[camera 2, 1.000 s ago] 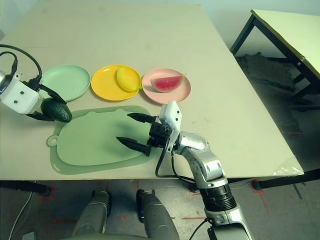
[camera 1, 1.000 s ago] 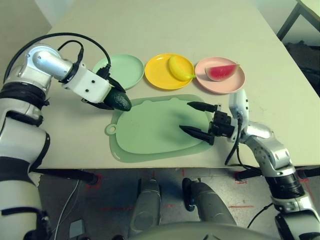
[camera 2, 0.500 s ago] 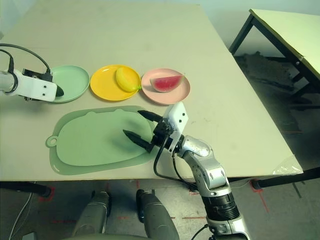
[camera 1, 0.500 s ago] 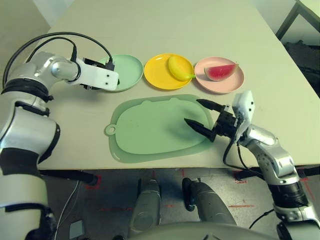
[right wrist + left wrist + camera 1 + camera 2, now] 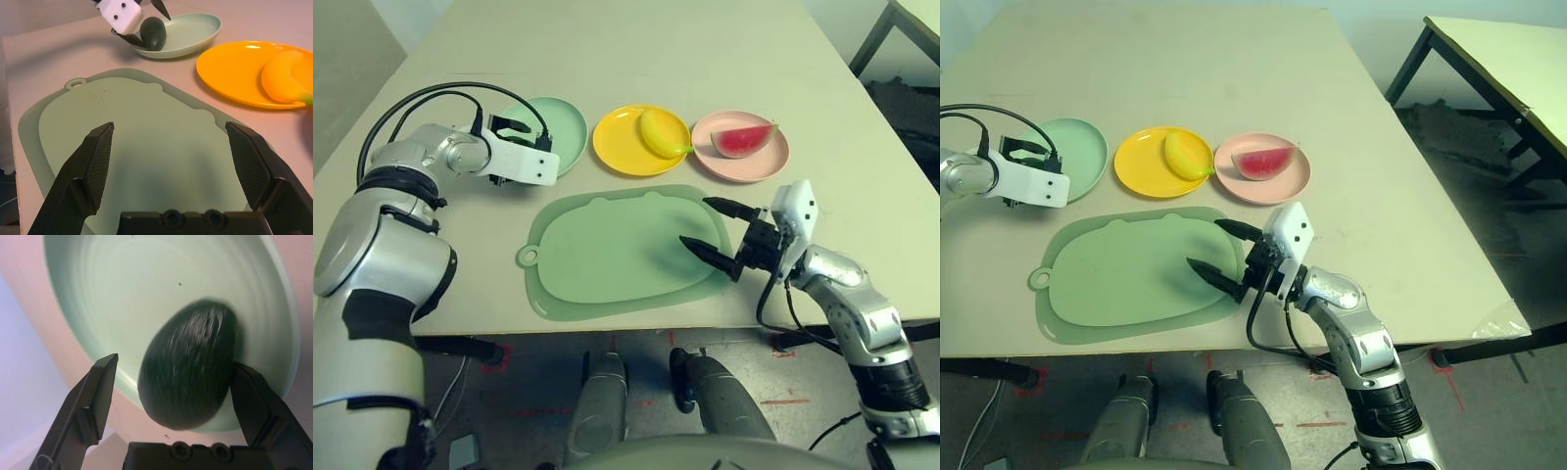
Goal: Place the fruits into color-matched plates.
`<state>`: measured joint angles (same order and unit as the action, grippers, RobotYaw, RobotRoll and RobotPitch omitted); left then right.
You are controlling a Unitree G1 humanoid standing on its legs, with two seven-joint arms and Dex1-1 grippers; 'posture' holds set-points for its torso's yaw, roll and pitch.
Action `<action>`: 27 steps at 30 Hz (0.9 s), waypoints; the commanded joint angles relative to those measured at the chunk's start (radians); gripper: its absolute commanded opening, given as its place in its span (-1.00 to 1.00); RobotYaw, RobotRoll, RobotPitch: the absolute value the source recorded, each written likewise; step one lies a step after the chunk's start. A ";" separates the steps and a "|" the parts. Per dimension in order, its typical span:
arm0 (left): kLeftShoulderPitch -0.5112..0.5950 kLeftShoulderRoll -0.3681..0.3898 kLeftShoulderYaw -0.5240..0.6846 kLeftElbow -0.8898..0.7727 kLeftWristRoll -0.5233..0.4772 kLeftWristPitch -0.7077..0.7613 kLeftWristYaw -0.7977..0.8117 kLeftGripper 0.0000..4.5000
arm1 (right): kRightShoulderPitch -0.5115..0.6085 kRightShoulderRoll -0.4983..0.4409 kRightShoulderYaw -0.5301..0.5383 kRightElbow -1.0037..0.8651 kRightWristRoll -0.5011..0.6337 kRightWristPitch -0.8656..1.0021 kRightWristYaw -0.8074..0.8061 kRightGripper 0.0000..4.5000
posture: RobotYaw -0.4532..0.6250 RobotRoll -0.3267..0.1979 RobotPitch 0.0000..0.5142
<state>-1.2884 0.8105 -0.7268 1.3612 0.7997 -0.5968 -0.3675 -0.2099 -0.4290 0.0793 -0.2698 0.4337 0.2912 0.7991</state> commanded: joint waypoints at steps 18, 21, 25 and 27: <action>0.160 0.247 0.745 -0.077 -0.724 0.049 -0.477 0.99 | 0.004 -0.001 -0.102 0.182 -0.053 -0.133 -0.026 1.00 | -0.10 0.25 -0.20; 0.540 0.215 0.986 -0.294 -0.976 0.209 -0.505 0.99 | 0.056 0.005 -0.157 0.225 -0.074 -0.191 -0.078 1.00 | -0.05 0.25 -0.16; 1.027 0.021 1.232 -0.856 -1.219 0.523 -0.327 0.99 | 0.083 0.012 -0.229 0.269 -0.061 -0.222 -0.126 1.00 | -0.01 0.25 -0.14; 1.162 -0.071 1.281 -1.031 -1.259 0.607 -0.234 0.99 | 0.083 0.010 -0.259 0.308 -0.058 -0.238 -0.137 1.00 | 0.01 0.25 -0.13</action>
<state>-0.1557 0.7537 0.5033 0.4565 -0.4111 -0.0552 -0.6672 -0.1435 -0.4152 -0.1468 0.0028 0.3749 0.0691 0.6769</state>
